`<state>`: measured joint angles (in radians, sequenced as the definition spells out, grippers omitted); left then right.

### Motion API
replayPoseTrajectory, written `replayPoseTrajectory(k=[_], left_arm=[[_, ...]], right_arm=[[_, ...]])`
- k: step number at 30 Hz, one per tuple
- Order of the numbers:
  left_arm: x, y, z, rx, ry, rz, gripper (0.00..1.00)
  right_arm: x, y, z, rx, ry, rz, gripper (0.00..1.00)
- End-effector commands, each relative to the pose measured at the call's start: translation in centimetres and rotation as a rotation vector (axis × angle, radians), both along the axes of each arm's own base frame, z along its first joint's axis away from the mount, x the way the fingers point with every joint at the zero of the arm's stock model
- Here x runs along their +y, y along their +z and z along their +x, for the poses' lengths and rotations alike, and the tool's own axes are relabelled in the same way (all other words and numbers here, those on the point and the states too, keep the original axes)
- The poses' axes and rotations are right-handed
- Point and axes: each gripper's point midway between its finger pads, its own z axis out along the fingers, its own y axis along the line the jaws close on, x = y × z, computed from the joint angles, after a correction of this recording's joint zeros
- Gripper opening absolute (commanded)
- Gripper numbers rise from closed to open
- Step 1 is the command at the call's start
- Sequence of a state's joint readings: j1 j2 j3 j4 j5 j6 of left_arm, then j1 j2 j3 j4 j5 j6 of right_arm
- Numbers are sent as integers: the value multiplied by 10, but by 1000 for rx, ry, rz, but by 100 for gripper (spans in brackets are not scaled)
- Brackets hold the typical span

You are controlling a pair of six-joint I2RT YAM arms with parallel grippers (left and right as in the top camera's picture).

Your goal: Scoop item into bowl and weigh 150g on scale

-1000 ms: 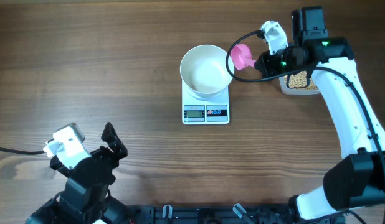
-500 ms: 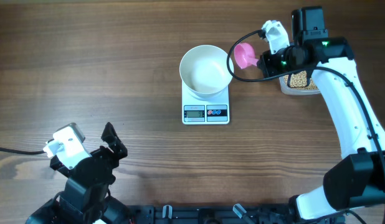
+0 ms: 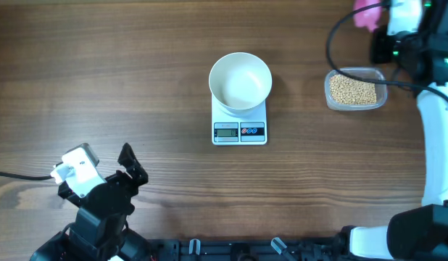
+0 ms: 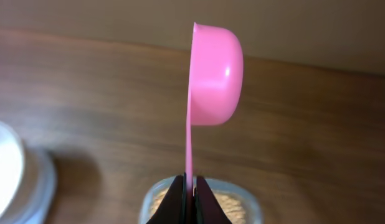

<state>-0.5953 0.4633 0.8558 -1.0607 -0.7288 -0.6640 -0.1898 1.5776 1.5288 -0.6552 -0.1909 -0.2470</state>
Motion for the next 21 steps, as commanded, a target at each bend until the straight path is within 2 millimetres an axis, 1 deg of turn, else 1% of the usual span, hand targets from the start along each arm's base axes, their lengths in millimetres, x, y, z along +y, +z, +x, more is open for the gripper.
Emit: replayPoseTrajectory(k=[1, 2, 4, 7, 11, 15, 20, 21], left_arm=[[5, 0, -1, -2, 19, 17, 100], [5, 0, -1, -2, 19, 17, 100], [5, 0, -1, -3, 19, 17, 100], [5, 0, -1, -2, 19, 17, 100], [5, 0, -1, -2, 19, 17, 100], [5, 0, -1, -3, 19, 17, 100], [4, 2, 1, -14, 20, 7, 100], [3, 3, 1, -19, 20, 3, 100]], right_arm=[[-31, 26, 6, -94, -72, -17, 4], [-41, 32, 8, -123, -93, -25, 4], [-57, 44, 11, -177, -122, -39, 4], [-69, 57, 16, -237, -143, -57, 4], [-71, 65, 21, -277, -145, -66, 4], [-72, 66, 23, -286, -146, -66, 4], [-70, 73, 26, -321, -170, 1, 4], [-70, 72, 26, -315, -171, 2, 4]])
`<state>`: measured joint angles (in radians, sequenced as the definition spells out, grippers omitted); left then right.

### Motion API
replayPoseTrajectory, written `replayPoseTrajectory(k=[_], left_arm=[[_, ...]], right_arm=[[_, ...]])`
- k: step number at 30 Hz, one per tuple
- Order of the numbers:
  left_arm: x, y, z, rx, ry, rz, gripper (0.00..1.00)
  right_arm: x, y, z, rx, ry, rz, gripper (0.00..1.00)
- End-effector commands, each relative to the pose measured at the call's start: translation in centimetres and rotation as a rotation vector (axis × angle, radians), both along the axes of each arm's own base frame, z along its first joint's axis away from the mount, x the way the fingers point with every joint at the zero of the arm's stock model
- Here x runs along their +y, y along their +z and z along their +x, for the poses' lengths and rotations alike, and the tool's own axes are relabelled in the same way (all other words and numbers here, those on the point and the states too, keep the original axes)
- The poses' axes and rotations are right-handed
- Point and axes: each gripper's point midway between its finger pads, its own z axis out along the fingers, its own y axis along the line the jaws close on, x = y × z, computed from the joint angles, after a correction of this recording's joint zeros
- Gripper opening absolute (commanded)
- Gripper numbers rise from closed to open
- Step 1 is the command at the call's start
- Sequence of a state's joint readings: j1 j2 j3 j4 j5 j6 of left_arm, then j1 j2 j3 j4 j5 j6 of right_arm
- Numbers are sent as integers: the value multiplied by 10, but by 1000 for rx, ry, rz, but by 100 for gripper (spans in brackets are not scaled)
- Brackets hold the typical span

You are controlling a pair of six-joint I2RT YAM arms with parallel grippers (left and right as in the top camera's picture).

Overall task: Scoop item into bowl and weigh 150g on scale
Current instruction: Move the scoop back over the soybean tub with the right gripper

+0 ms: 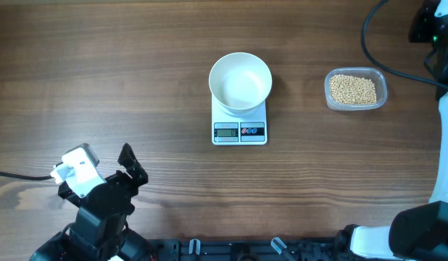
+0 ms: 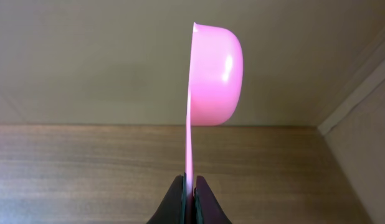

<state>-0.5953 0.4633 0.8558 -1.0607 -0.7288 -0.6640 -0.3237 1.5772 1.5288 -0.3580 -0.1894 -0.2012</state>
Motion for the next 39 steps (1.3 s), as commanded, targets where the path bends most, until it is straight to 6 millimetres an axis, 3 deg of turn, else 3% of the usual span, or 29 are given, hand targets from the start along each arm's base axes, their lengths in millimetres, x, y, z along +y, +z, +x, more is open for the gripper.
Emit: replayPoseTrajectory(k=[1, 8, 13, 17, 20, 23, 28, 34, 39], left_arm=[[4, 3, 1, -20, 25, 7, 100], [13, 9, 1, -47, 71, 31, 100], [-2, 29, 14, -149, 41, -70, 100], [-9, 27, 15, -139, 4, -93, 100], [-19, 32, 19, -159, -35, -136, 100], [-42, 36, 22, -160, -142, -212, 100], [-61, 22, 24, -82, -222, -229, 100], [-70, 0, 35, 22, -219, -179, 100], [-72, -6, 38, 48, -217, -166, 100]], right_arm=[[2, 6, 0, -9, -8, 45, 4], [19, -22, -19, 117, -24, 236, 4], [35, -69, -59, 370, -35, 317, 4], [43, -91, -84, 500, -91, 413, 4], [45, -95, -90, 531, -106, 434, 4], [38, -100, -96, 562, -93, 341, 4], [33, -108, -109, 630, -68, 237, 4], [47, -110, -108, 654, -20, 189, 4], [56, -115, -109, 687, -32, 116, 4]])
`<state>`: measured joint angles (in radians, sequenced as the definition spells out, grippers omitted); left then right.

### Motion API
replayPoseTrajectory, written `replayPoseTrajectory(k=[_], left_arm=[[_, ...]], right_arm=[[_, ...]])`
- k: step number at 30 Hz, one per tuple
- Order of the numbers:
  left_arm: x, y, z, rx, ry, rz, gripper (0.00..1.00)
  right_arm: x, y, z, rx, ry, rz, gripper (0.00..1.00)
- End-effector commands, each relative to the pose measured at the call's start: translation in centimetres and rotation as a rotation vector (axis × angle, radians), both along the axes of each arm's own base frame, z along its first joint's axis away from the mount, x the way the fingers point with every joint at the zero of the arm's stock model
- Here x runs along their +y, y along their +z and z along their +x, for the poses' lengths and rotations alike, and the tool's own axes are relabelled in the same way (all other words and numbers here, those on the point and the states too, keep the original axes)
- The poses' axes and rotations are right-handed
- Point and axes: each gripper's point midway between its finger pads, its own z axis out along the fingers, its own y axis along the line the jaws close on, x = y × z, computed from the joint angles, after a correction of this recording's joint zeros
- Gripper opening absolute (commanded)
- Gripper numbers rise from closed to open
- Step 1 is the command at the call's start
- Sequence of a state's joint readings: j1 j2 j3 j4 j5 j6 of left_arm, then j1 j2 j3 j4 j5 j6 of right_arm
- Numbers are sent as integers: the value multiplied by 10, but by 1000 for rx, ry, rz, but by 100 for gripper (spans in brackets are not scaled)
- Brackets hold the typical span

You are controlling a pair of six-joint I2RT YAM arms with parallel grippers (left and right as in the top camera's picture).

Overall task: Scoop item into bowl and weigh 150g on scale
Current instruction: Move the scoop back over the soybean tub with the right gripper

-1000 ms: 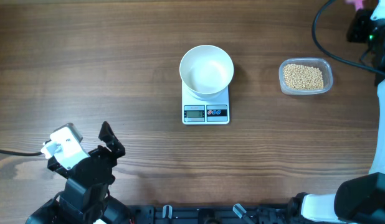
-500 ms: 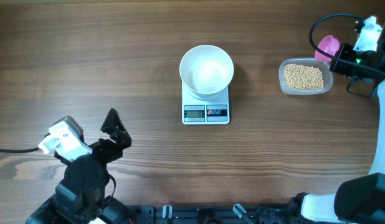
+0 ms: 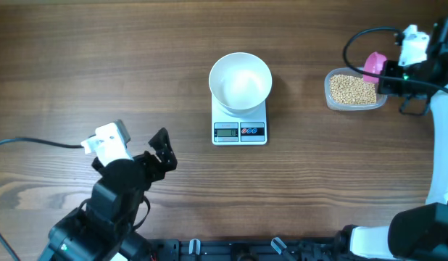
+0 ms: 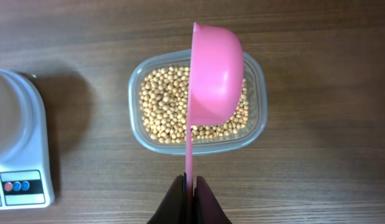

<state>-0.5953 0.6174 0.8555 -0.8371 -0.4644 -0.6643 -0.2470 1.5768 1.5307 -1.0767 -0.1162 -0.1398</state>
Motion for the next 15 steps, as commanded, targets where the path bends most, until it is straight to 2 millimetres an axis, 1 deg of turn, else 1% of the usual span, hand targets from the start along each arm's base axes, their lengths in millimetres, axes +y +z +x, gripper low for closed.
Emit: replayPoseTrajectory(k=[1, 2, 3, 4, 7, 9, 13, 15], left_arm=[[-1, -4, 1, 16, -5, 5, 100], [-1, -4, 1, 15, -5, 4, 100], [-1, -4, 1, 16, -5, 5, 100], [-1, -4, 1, 16, -5, 5, 100], [-1, -4, 1, 16, -5, 5, 100], [-1, -4, 1, 16, -5, 5, 100], [-1, -7, 0, 26, -5, 11, 100], [0, -7, -1, 30, -5, 14, 100]], right_arm=[[5, 7, -2, 0, 23, -81, 4], [5, 5, -3, 8, 17, -95, 4], [-7, 2, -4, 23, -50, -177, 4], [-8, -3, -5, 33, -56, -209, 4], [5, -17, -11, 77, -21, -210, 4], [4, -27, -15, 100, -45, -256, 4], [8, -34, -10, 92, -23, -285, 4], [7, -37, -10, 101, -24, -295, 4]])
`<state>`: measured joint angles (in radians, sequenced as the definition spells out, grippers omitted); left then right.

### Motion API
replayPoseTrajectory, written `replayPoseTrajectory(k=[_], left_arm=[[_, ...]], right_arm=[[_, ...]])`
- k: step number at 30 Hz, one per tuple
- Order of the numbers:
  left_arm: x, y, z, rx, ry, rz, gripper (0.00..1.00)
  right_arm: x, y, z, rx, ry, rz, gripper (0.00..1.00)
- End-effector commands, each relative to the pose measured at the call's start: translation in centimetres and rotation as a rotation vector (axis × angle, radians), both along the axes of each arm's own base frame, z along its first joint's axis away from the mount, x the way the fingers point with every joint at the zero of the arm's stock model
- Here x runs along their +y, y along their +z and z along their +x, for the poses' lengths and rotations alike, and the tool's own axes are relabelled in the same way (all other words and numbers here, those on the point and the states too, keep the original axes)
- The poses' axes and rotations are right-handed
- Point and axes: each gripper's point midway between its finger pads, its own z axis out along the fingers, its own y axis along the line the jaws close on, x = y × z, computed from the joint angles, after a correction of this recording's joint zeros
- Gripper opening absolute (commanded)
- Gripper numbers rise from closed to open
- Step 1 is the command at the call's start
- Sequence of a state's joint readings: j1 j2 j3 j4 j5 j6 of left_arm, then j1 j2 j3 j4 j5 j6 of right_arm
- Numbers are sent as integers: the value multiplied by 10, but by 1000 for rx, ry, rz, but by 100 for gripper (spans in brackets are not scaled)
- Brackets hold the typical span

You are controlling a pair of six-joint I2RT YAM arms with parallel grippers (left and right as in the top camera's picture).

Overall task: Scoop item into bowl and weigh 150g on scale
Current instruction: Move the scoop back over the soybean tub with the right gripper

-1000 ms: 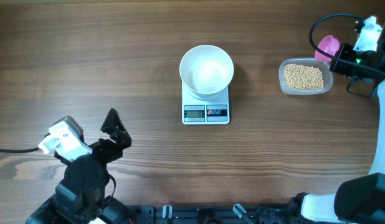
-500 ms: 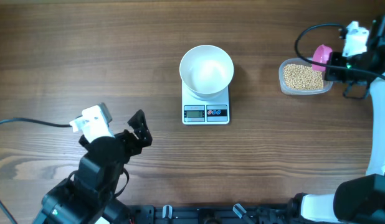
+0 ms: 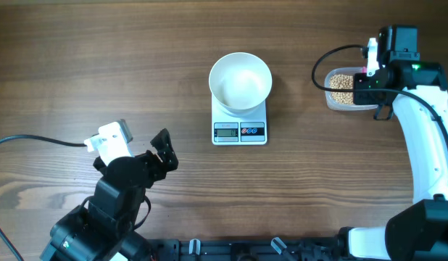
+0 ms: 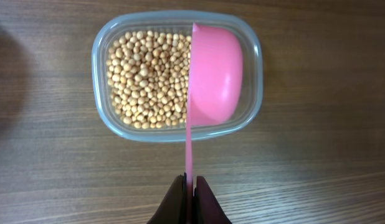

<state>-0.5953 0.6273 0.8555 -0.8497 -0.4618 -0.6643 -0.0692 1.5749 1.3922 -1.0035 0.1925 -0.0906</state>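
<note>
A white bowl [image 3: 241,80] stands empty on the white digital scale [image 3: 240,125] at the table's middle. At the right sits a clear plastic container [image 3: 338,90] [image 4: 108,106] full of soybeans [image 4: 149,81]. My right gripper [image 3: 372,75] [image 4: 189,182] is shut on the thin handle of a pink scoop [image 4: 215,71]. The scoop's cup is turned on its side, low over the right half of the container, and looks empty. My left gripper [image 3: 164,150] hovers at the lower left, far from everything, and appears open and empty.
A black cable [image 3: 333,54] loops from the right arm above the container. A cable [image 3: 35,141] runs from the left arm to the table's left edge. Bare wood lies between the scale and the container.
My right gripper has come down and to the left over the container; the scoop's cup now lies closer to the beans, over the container's right half. The left arm has not moved.
My right gripper held the pink scoop at the far right behind the container. Then it was outside the overhead view, facing the wall. It was later above the beans, and now lower over them. The left arm shifted right from the lower-left corner.
</note>
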Motion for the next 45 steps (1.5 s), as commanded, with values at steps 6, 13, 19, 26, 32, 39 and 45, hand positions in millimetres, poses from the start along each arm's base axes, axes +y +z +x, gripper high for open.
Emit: replayPoseTrajectory(k=[6, 13, 19, 26, 32, 39, 45], left_arm=[[0, -3, -1, 10, -3, 3, 100], [0, -3, -1, 10, -3, 2, 100], [0, -3, 0, 10, -3, 2, 100], [0, -3, 0, 10, -3, 2, 100], [0, -3, -1, 10, -3, 2, 100], [0, -3, -1, 10, -3, 2, 100], [0, -3, -1, 12, -3, 4, 100]], right_arm=[[-7, -14, -2, 46, -25, -45, 4], [-8, -29, 0, 88, -26, -43, 5], [-8, -47, 3, 132, -28, -39, 4], [8, -58, 5, 151, 6, 51, 4], [17, -60, 2, 161, 20, 105, 4], [21, -61, 3, 150, 14, 204, 4], [17, -58, 4, 116, 44, 381, 4]])
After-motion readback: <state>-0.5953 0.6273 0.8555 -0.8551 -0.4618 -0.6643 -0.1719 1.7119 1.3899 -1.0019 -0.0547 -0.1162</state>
